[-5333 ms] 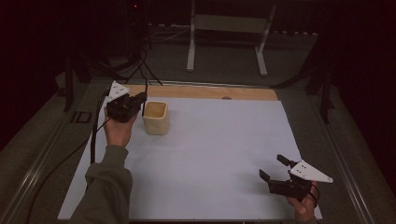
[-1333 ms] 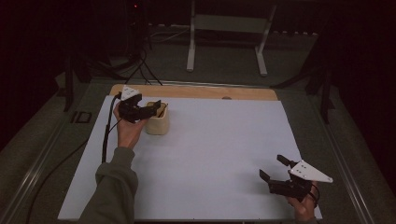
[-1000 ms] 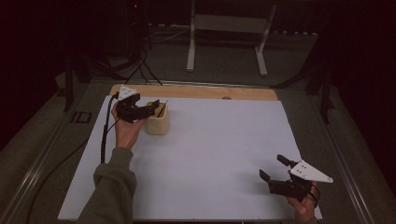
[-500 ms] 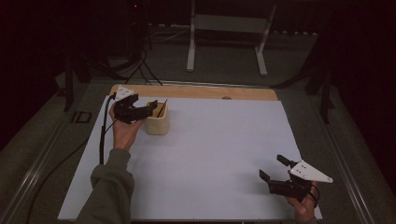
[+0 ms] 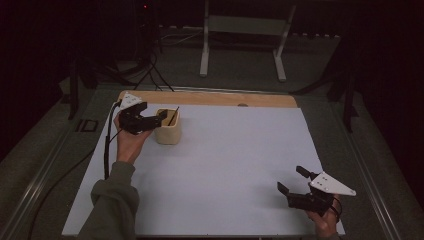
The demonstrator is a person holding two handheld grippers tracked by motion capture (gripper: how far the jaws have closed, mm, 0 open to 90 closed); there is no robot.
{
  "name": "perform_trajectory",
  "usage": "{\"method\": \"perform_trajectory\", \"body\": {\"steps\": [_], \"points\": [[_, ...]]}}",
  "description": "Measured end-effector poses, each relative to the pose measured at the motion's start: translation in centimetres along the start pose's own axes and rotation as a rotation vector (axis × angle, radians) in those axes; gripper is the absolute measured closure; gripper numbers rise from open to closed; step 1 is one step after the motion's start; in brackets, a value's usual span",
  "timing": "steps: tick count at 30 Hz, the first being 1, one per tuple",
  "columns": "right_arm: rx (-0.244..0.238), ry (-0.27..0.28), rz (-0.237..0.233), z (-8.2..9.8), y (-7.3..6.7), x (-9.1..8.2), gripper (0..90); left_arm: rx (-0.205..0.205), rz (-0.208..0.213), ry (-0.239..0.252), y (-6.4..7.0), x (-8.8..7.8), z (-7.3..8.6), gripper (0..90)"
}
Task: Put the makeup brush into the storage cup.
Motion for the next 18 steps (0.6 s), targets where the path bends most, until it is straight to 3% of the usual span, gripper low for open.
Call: {"method": "perform_trajectory", "body": {"steps": [8,18], "points": [[0.003,0.0,-0.001,0.0,0.0,0.0,10.2,0.037,0.008,-0.001,0.3,-1.2,0.3,16.6],[0.004,-0.001,-0.002,0.0,0.0,0.0,10.2,0.051,0.007,0.014,-0.2,-3.3,1.2,16.5]]}}
Point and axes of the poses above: each handheld gripper's, and its own axes: x roughly forward along the jaws, z roughly out of its underside, y roughly to its right, the point moved 1 cm from there along x, roughly forward along the jaws, and after that the axes turned 5 degrees about -x, right-handed, at the moved point
